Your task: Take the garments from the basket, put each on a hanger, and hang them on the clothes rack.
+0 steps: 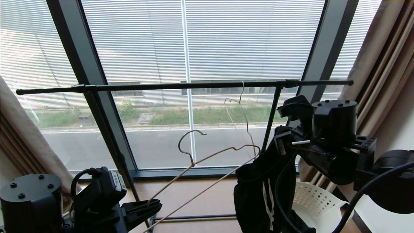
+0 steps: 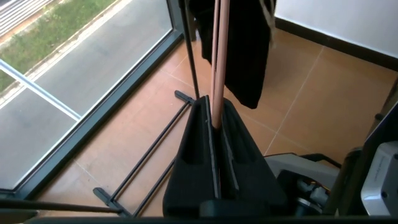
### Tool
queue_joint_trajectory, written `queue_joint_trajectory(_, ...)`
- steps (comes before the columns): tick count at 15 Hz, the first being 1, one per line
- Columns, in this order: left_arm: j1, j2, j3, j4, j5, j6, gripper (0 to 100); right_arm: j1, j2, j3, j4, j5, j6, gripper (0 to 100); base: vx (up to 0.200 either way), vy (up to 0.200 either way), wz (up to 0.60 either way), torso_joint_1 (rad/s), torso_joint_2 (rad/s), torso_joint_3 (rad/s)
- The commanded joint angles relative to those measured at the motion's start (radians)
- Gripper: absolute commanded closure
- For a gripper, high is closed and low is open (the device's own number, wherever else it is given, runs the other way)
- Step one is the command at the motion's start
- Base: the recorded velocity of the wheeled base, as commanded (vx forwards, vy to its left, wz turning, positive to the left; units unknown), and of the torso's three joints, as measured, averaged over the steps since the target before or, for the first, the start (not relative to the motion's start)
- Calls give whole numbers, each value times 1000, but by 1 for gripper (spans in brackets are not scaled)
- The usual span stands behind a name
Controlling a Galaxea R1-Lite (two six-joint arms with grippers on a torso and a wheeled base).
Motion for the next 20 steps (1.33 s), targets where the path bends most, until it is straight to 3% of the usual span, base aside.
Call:
queue_joint_trajectory(1, -29, 10, -7, -1, 1, 0, 100, -2, 13, -6, -1, -1, 1, 100, 0, 0, 0, 0, 0, 0)
queue_joint_trajectory(13, -47, 35, 0, -22, 1, 0, 100, -47, 49, -43, -1, -18, 16, 100, 0, 0, 0, 0, 0, 0)
queue_joint_trajectory(20, -65, 82, -50, -22, 1, 0, 100, -22, 35, -34, 2, -21, 35, 100, 0, 0, 0, 0, 0, 0)
